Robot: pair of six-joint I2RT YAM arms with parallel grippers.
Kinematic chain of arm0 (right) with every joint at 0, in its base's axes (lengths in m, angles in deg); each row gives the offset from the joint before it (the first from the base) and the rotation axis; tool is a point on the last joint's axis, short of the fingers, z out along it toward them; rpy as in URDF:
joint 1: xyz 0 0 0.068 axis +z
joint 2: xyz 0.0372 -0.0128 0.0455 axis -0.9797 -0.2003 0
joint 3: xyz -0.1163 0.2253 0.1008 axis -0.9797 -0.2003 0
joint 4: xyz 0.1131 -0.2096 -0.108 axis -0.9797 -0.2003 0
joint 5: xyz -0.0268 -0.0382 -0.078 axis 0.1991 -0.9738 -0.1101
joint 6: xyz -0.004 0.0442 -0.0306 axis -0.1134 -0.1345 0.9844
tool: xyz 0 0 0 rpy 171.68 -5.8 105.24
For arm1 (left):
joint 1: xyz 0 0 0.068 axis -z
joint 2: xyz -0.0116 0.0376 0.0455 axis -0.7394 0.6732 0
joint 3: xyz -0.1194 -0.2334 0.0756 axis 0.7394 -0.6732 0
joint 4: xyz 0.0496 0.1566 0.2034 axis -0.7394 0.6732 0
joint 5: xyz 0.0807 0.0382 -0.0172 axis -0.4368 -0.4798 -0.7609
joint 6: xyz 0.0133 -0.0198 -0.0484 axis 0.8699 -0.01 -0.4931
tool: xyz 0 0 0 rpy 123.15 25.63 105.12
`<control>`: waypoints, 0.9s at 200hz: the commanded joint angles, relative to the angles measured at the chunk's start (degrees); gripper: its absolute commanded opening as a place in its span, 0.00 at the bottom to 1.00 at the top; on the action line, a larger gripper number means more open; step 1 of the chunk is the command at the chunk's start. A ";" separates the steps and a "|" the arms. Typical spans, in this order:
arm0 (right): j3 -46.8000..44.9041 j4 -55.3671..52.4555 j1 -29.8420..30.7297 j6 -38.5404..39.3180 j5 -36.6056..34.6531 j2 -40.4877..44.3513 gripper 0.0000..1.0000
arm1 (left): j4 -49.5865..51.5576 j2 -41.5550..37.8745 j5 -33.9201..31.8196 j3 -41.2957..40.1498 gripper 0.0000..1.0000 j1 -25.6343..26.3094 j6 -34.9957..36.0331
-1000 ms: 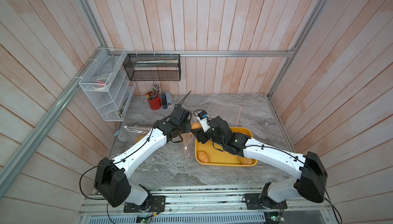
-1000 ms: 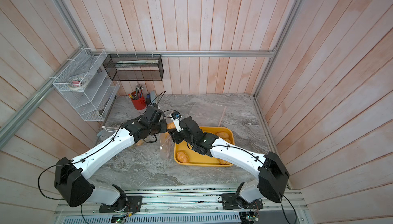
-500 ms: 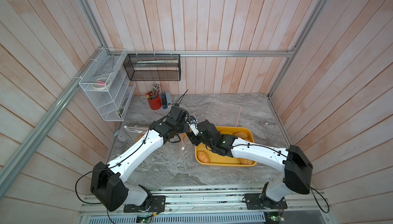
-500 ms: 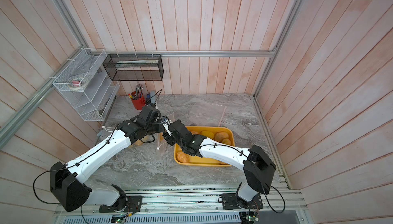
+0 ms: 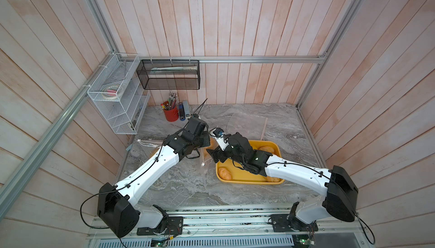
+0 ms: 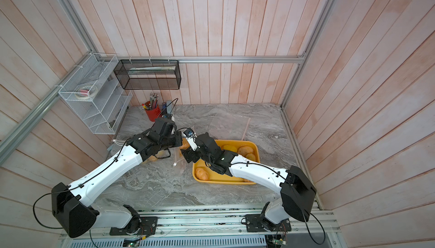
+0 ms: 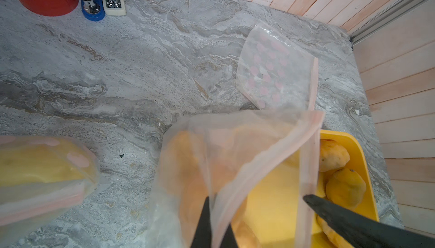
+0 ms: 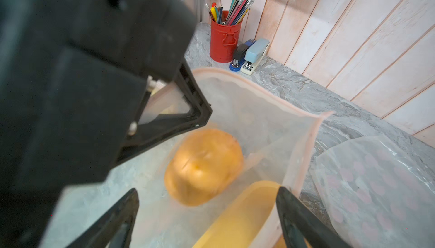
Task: Put the potatoes into a zipper bag and zip it
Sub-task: Place the potato into the zipper food storage bag, then pick up the potato from the basket.
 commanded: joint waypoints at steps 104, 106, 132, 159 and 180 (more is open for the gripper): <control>-17.26 1.47 -10.21 -21.36 -0.64 25.62 0.91 | -0.67 -0.78 -1.55 -0.82 0.00 -0.44 -1.51; -17.72 1.59 -10.69 -21.88 -0.28 25.82 0.90 | -0.65 -0.77 -1.55 -0.78 0.00 -0.44 -1.55; -22.60 3.64 -17.06 -28.56 4.99 25.41 0.86 | -0.82 -0.91 -1.22 -0.91 0.00 -0.44 -1.51; -25.07 6.77 -21.19 -32.08 10.39 19.18 0.84 | -0.94 -0.91 -0.99 -0.99 0.00 -0.44 -1.51; -25.16 9.17 -22.09 -33.28 13.13 12.66 0.84 | -0.98 -1.01 -1.00 -0.98 0.00 -0.44 -1.43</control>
